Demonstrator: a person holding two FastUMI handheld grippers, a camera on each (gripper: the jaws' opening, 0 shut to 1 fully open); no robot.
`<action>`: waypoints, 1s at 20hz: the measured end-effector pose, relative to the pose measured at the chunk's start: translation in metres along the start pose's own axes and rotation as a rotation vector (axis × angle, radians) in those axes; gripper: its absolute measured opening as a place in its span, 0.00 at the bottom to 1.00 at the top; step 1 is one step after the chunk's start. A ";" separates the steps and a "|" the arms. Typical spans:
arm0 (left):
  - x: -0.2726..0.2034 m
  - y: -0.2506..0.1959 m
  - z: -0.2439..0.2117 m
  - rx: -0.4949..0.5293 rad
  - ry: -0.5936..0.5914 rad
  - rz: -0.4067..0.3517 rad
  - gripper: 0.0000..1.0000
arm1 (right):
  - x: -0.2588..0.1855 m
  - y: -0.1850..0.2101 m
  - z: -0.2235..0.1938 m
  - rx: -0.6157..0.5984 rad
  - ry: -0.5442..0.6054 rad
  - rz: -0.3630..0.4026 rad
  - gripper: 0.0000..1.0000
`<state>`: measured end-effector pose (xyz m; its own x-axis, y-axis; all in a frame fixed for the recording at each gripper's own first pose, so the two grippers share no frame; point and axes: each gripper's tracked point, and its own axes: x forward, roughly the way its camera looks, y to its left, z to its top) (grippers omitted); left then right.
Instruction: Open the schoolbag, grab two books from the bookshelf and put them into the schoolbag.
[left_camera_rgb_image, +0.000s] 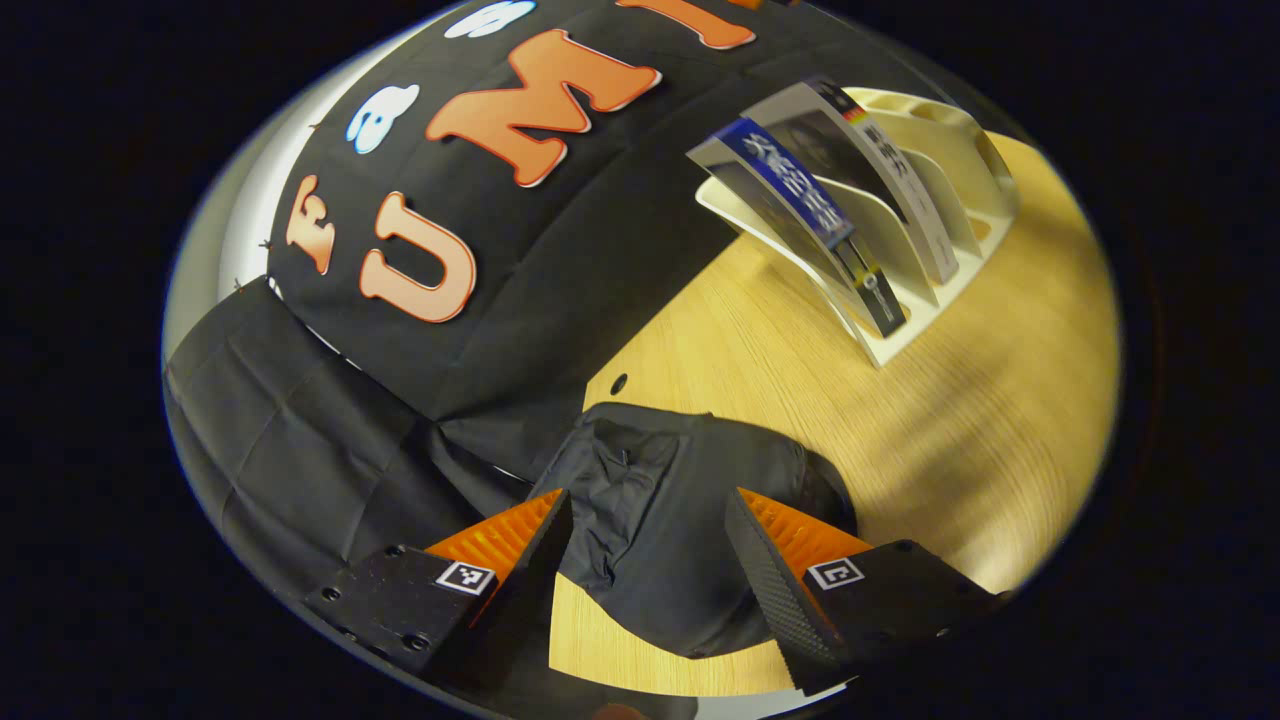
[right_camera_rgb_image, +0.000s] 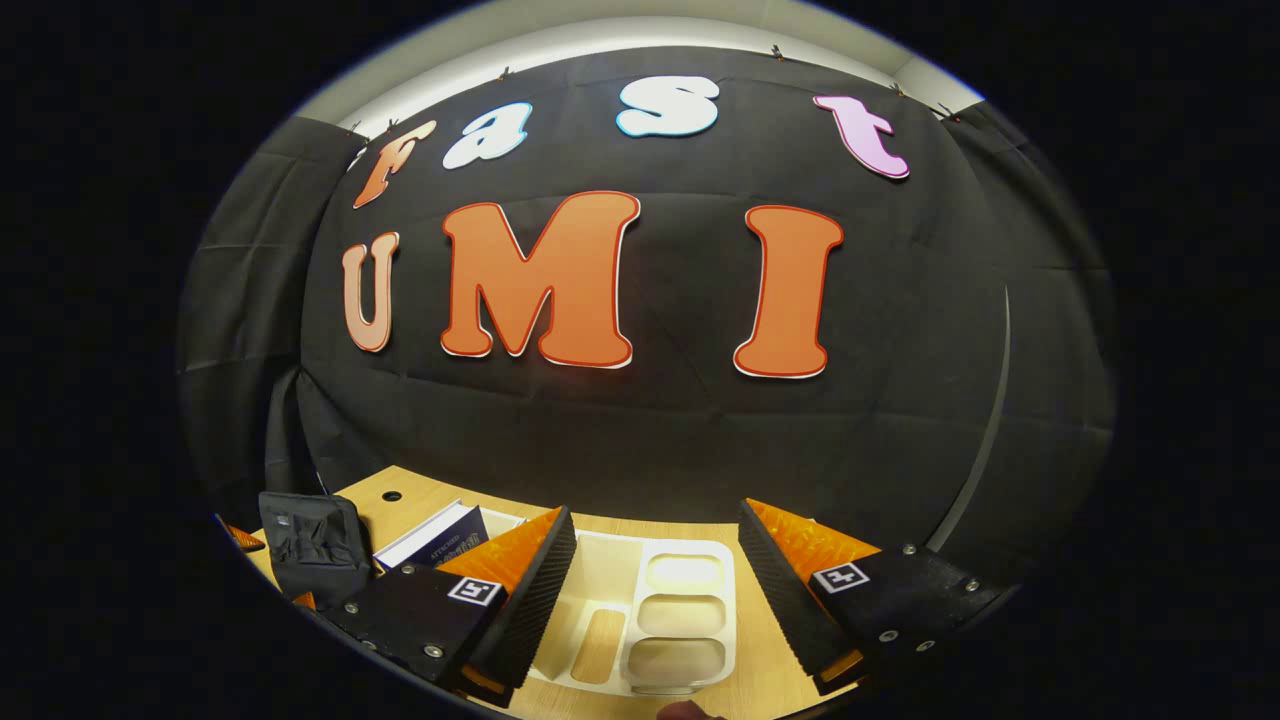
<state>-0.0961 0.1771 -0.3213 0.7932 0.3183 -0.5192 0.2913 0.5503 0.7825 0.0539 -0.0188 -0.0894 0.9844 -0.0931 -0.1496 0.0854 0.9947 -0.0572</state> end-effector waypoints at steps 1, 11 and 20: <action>0.003 -0.008 -0.005 0.026 0.015 -0.013 0.98 | 0.000 -0.003 0.000 0.001 0.001 -0.006 0.97; 0.025 -0.019 -0.028 0.142 0.070 -0.035 0.97 | -0.005 -0.026 -0.006 0.006 0.006 -0.070 0.97; 0.058 -0.015 -0.014 0.148 0.054 -0.071 0.95 | -0.017 -0.025 0.004 0.000 -0.004 -0.102 0.97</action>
<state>-0.0620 0.1984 -0.3684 0.7394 0.3259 -0.5891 0.4241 0.4541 0.7835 0.0353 -0.0421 -0.0815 0.9712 -0.1933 -0.1392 0.1848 0.9802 -0.0717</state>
